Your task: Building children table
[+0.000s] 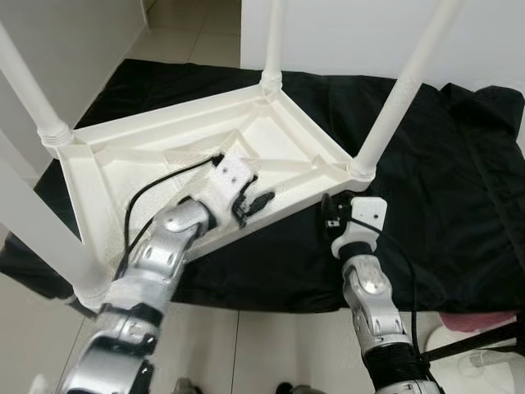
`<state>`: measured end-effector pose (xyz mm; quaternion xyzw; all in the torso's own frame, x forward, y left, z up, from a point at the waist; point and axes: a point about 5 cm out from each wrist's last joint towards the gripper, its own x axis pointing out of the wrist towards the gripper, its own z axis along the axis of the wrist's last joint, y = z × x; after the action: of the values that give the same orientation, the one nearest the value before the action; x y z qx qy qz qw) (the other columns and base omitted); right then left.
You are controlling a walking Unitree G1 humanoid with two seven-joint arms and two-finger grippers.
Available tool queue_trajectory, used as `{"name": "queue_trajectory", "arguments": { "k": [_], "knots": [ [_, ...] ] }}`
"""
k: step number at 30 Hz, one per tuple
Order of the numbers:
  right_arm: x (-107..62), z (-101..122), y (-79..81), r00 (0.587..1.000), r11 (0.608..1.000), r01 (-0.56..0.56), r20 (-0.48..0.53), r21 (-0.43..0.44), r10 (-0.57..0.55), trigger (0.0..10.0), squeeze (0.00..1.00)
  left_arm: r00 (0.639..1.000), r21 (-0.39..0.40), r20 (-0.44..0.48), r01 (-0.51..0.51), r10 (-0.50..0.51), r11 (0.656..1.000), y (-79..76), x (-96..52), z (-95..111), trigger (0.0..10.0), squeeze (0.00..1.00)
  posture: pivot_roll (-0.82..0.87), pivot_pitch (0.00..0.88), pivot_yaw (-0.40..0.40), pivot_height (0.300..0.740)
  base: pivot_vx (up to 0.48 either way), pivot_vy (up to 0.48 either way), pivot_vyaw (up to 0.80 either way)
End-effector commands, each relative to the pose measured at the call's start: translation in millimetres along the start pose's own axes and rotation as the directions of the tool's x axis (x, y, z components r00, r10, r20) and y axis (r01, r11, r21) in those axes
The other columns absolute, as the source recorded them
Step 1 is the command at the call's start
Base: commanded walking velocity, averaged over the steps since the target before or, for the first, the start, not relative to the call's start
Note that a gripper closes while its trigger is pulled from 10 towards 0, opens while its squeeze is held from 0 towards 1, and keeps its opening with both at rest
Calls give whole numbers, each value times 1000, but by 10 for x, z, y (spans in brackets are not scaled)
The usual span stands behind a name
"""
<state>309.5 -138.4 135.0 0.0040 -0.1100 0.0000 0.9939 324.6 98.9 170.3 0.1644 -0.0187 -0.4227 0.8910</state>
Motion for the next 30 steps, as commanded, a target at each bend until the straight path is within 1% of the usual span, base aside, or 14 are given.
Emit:
{"name": "queue_trajectory", "arguments": {
  "k": [1, 4, 5, 7, 9, 10, 11, 15, 20, 22, 23, 25, 27, 30],
  "knots": [
    [-27, -56, 2, 1000, 1000, -5, -22, 2, 5, 10000, 0, 987, 1, -1, 163, -163, 987, -115, -28, 21, 10000, 0, 7, 110, -30, 740, 0, 0, 0],
    [-24, -56, 20, 1000, 1000, -14, -23, 1, 15, 10000, 0, 983, -21, -16, 180, -181, 983, -161, -113, -8, 10000, 0, 14, 111, -38, 740, 0, 0, 0],
    [-24, -56, 20, 1000, 1000, -14, -23, 1, 15, 10000, 0, 983, -21, -16, 180, -181, 983, -161, -113, -8, 10000, 0, 14, 111, -38, 740, 0, 0, 0],
    [-26, -55, 27, 1000, 1000, -20, -23, 1, 20, 10000, 0, 979, -29, -38, 198, -199, 980, -200, -179, -34, 10000, 0, 16, 110, -39, 740, 0, 0, 0],
    [-25, -54, 30, 1000, 1000, -22, -23, 1, 22, 10000, 0, 978, -29, -47, 204, -205, 978, -213, -204, -41, 10000, 0, 16, 110, -39, 740, 0, 0, 0],
    [-28, -55, 28, 999, 1000, -25, -24, 0, 25, 10000, 0, 975, -38, -94, 198, -200, 980, -223, -287, -112, 10000, 0, 18, 108, -39, 740, 0, 0, 0],
    [-28, -55, 28, 999, 1000, -25, -24, 0, 25, 10000, 0, 975, -38, -94, 198, -200, 980, -223, -287, -112, 10000, 0, 18, 108, -39, 740, 0, 0, 0],
    [-37, -62, 24, 999, 1000, -24, -27, 0, 24, 10000, 0, 974, -37, -161, 154, -158, 987, -184, -393, -216, 10000, 0, 19, 105, -39, 740, 0, 0, 0],
    [-44, -63, 25, 999, 1000, -25, -27, 1, 25, 10000, 0, 974, -38, -177, 139, -143, 990, -176, -424, -230, 10000, 0, 20, 103, -38, 740, 0, 0, 0],
    [-46, -66, 29, 999, 1000, -26, -28, 2, 26, 10000, 0, 974, -41, -187, 121, -127, 992, -150, -445, -248, 10000, 0, 21, 102, -37, 740, 0, 0, 0],
    [-46, -70, 33, 999, 1000, -27, -29, 3, 27, 10000, 0, 973, -43, -205, 95, -102, 995, -109, -472, -272, 10000, 0, 22, 100, -38, 740, 0, 0, 0],
    [-46, -70, 33, 999, 1000, -27, -29, 3, 27, 10000, 0, 973, -43, -205, 95, -102, 995, -109, -472, -272, 10000, 0, 22, 100, -38, 740, 0, 0, 0],
    [-43, -75, 39, 999, 1000, -30, -31, 2, 30, 10000, 0, 971, -47, -231, 57, -67, 997, -41, -532, -305, 10000, 0, 21, 96, -38, 740, 0, 0, 0],
    [-41, -81, 34, 999, 1000, -30, -32, 1, 30, 10000, 0, 965, -55, -259, 27, -41, 998, 4, -583, -338, 10000, 0, 23, 94, -40, 740, 0, 0, 0]
  ]
}}
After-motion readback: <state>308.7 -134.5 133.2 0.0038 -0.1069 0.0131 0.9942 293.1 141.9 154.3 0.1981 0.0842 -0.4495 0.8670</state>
